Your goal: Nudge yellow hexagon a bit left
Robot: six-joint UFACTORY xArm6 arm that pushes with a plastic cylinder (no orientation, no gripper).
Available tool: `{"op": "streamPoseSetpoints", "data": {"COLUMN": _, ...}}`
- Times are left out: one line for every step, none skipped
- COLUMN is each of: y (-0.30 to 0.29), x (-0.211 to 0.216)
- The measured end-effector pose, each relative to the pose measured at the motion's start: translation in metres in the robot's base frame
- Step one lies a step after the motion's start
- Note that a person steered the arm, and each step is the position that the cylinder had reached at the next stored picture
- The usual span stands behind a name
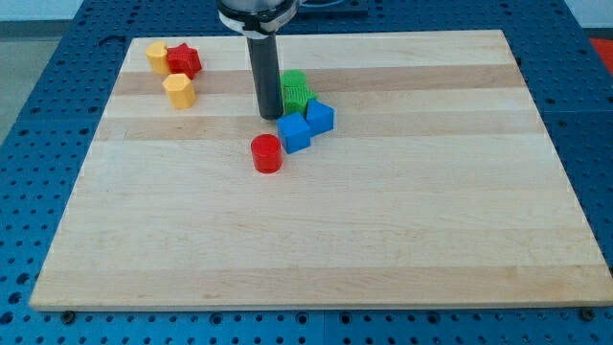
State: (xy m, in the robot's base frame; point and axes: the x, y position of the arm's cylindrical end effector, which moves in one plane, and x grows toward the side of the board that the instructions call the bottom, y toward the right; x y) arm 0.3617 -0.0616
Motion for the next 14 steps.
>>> {"op": "streamPoseSetpoints", "data": {"y": 0.01, "x": 0.0}}
{"op": "streamPoseSetpoints", "data": {"y": 0.011, "x": 0.0}}
{"op": "streamPoseSetpoints", "data": {"y": -0.004, "x": 0.0}}
{"op": "streamPoseSetpoints", "data": {"y": -0.01, "x": 0.0}}
{"op": "streamPoseSetpoints", "data": {"y": -0.034, "x": -0.008}}
{"op": "streamPoseSetpoints", "data": {"y": -0.042, "x": -0.017}}
{"op": "streamPoseSetpoints", "data": {"y": -0.051, "x": -0.02}}
{"op": "streamPoseSetpoints", "data": {"y": -0.054, "x": -0.02}}
{"op": "streamPoseSetpoints", "data": {"y": -0.055, "x": -0.02}}
{"op": "streamPoseSetpoints", "data": {"y": -0.055, "x": -0.02}}
{"op": "streamPoseSetpoints", "data": {"y": -0.055, "x": -0.027}}
{"op": "streamPoseSetpoints", "data": {"y": -0.06, "x": -0.042}}
{"op": "streamPoseSetpoints", "data": {"y": -0.075, "x": -0.049}}
{"op": "streamPoseSetpoints", "data": {"y": -0.089, "x": -0.059}}
